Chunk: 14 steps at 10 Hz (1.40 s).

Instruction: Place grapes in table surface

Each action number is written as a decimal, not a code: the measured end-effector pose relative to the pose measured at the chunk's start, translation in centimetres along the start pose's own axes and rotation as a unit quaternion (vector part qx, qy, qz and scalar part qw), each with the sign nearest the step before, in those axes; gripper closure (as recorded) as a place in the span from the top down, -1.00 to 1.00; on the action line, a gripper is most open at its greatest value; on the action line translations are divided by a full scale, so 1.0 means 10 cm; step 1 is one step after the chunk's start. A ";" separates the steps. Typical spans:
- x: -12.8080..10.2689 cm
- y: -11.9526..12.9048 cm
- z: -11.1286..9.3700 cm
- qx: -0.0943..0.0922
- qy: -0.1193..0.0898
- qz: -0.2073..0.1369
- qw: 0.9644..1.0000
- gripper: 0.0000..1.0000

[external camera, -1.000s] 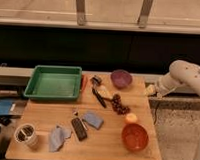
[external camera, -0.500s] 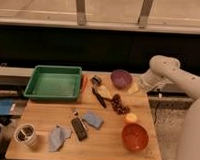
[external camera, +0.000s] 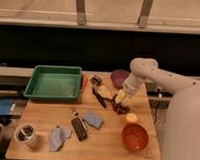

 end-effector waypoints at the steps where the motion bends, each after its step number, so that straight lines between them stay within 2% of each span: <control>1: 0.06 0.02 0.03 -0.002 0.008 -0.005 1.000 0.31; 3: 0.14 0.07 0.13 -0.001 0.025 -0.013 1.000 0.31; 6: 0.19 0.15 0.37 0.016 0.050 -0.027 0.998 0.31; 12: 0.11 0.26 0.59 0.016 0.056 -0.035 0.998 0.30; 14: 0.07 0.23 0.62 0.011 0.047 -0.032 0.998 -0.01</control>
